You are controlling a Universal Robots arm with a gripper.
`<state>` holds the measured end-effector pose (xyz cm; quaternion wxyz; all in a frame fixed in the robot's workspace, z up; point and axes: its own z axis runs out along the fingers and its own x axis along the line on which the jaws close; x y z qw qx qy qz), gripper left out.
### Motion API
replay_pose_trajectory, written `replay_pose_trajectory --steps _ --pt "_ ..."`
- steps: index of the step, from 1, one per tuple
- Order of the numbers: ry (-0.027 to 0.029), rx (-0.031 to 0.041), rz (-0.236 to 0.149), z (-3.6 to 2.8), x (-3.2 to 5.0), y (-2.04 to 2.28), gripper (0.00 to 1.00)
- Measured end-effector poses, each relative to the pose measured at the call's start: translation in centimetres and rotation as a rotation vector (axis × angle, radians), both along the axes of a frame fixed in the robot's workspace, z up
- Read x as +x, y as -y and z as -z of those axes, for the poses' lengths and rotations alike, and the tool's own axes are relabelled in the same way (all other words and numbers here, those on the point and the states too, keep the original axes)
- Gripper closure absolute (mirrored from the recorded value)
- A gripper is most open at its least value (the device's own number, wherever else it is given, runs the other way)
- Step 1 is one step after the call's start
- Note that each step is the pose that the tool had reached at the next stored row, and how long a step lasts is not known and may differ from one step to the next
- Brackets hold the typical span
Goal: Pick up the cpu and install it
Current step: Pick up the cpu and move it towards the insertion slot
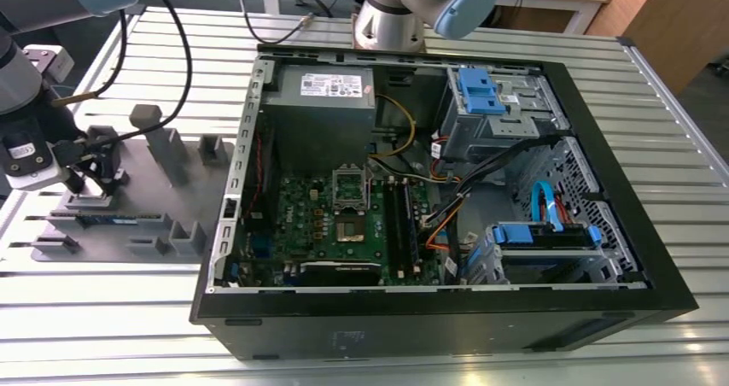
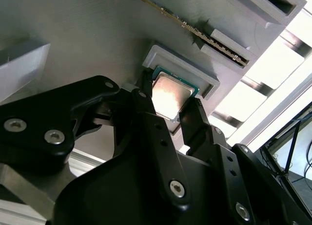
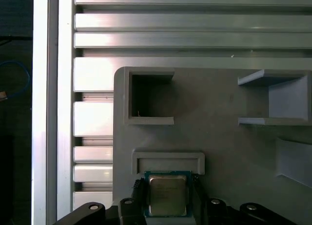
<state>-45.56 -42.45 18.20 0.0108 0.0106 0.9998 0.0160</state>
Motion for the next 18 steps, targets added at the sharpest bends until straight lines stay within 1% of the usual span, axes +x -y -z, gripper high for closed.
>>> replay_pose_trajectory --steps 2,4,10,15,17,18 --pt "0.0017 0.0011 0.000 -0.17 0.02 -0.02 0.53" --pt "-0.0006 -0.0004 0.000 -0.65 -0.01 0.00 0.53" --pt "-0.0004 -0.0003 0.000 -1.84 -0.01 0.00 0.53" --pt "-0.0005 -0.0003 0.000 -3.07 -0.01 0.00 0.53" --pt "-0.0005 -0.0004 0.000 -3.39 -0.01 0.01 0.53" --pt "-0.0004 -0.0003 0.000 -3.44 0.00 0.00 0.53"
